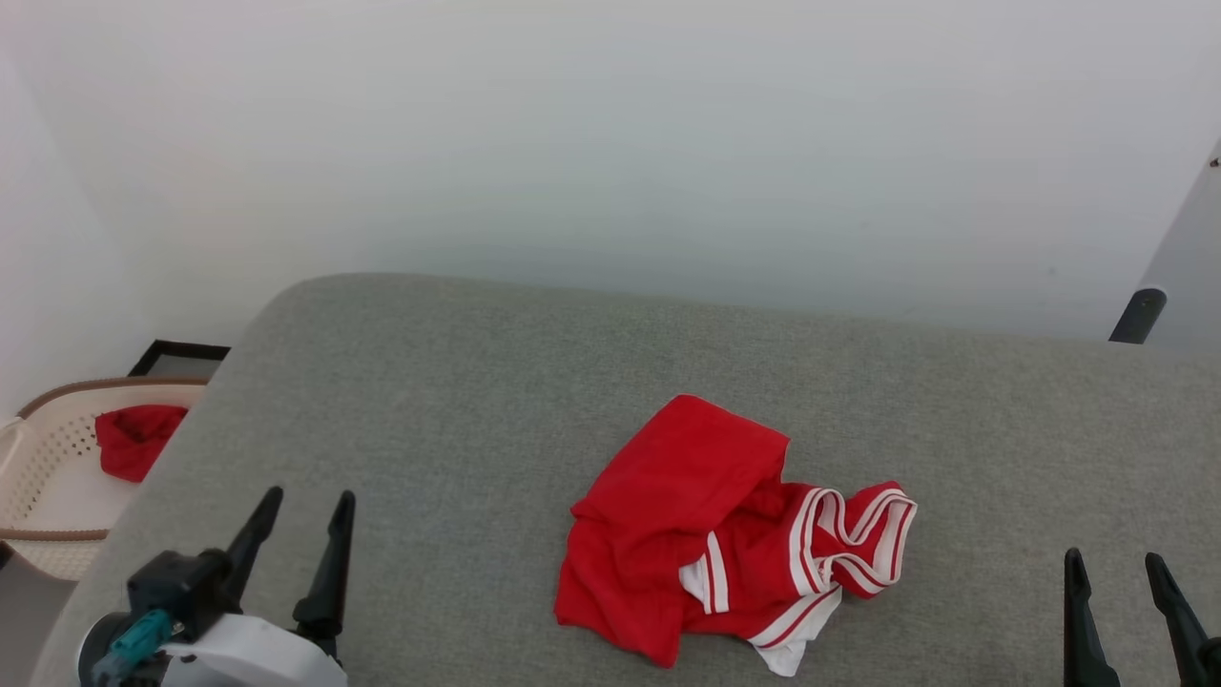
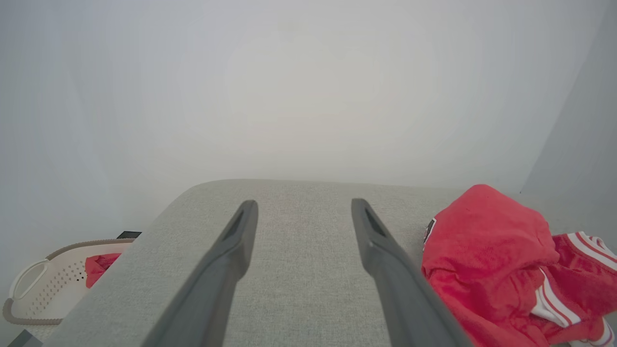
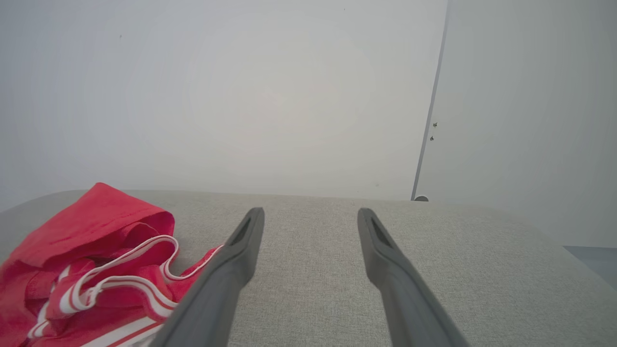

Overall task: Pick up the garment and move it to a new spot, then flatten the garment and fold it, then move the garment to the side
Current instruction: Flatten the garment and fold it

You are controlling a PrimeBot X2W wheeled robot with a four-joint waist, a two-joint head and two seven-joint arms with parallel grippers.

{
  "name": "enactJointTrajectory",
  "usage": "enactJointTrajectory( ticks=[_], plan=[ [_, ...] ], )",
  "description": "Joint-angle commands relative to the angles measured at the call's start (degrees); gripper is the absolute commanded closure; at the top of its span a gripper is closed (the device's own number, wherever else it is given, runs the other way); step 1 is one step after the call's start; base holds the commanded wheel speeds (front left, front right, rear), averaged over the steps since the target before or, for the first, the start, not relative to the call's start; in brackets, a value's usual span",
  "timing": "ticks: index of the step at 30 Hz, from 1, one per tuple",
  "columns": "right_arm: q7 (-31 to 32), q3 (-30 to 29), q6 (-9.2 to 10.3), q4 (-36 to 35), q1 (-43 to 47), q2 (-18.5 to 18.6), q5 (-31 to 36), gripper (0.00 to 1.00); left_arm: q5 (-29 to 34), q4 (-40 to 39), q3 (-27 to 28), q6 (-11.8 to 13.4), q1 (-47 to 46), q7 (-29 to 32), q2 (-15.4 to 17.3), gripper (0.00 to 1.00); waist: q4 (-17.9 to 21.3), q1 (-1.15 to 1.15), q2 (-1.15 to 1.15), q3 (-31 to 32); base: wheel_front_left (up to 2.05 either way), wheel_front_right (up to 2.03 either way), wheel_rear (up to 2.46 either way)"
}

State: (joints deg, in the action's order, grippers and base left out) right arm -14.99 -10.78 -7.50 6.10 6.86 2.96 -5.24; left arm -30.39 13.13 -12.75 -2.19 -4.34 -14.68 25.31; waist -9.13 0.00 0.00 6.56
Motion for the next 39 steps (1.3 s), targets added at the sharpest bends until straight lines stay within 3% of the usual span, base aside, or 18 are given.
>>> enactJointTrajectory(
  ticks=[1,10,18,23,27,31,36,39],
  plan=[
    [-0.28,0.18,0.02,0.06,0.07,-0.12,-0.34,0.0,0.16,-0.36,-0.28,-0.05,-0.21,0.46,0.24,0.0,0.26,0.0,0.0,-0.23,0.0,0.0,0.0],
    [-0.19,1.44,0.02,0.4,-1.38,-0.12,-0.03,0.0,-3.19,-2.85,-2.51,-1.82,-4.33,9.6,0.7,0.0,2.61,0.0,0.0,-1.99,0.0,0.0,0.0],
    [-0.19,3.54,0.02,1.15,-3.22,-0.11,-0.43,0.0,-11.3,-7.27,-7.07,-3.5,-13.75,31.29,0.77,0.0,6.01,0.0,0.0,-4.7,0.0,0.0,0.0],
    [-0.18,5.15,0.02,2.01,-4.83,-0.12,-0.84,0.0,-17.31,-9.81,-10.11,-2.44,-19.51,46.85,-0.11,0.0,8.9,0.0,0.0,-6.85,0.0,0.0,0.0],
    [-0.18,5.98,0.02,2.25,-6.31,-0.1,-1.57,0.0,-19.55,-11.96,-12.69,-0.14,-22.54,56.7,-0.26,0.0,11.29,0.0,0.0,-9.08,0.0,0.0,0.0],
    [-0.18,6.46,0.02,2.54,-7.6,-0.11,-2.38,0.0,-20.01,-13.26,-14.9,1.68,-24.22,61.59,-1.39,0.0,13.41,0.0,0.0,-11.13,0.0,0.0,0.0],
    [-0.18,7.17,0.02,2.63,-9.14,-0.1,-3.12,0.0,-21.76,-13.31,-16.97,2.32,-24.82,64.76,-3.75,0.0,15.83,0.0,0.0,-13.89,0.0,0.0,0.0],
    [-0.18,7.93,0.02,2.82,-9.98,-0.12,-3.7,0.0,-20.45,-12.86,-18.55,2.05,-25.4,65.94,-3.54,0.0,17.23,0.0,0.0,-15.35,0.0,0.0,0.0]
  ],
)
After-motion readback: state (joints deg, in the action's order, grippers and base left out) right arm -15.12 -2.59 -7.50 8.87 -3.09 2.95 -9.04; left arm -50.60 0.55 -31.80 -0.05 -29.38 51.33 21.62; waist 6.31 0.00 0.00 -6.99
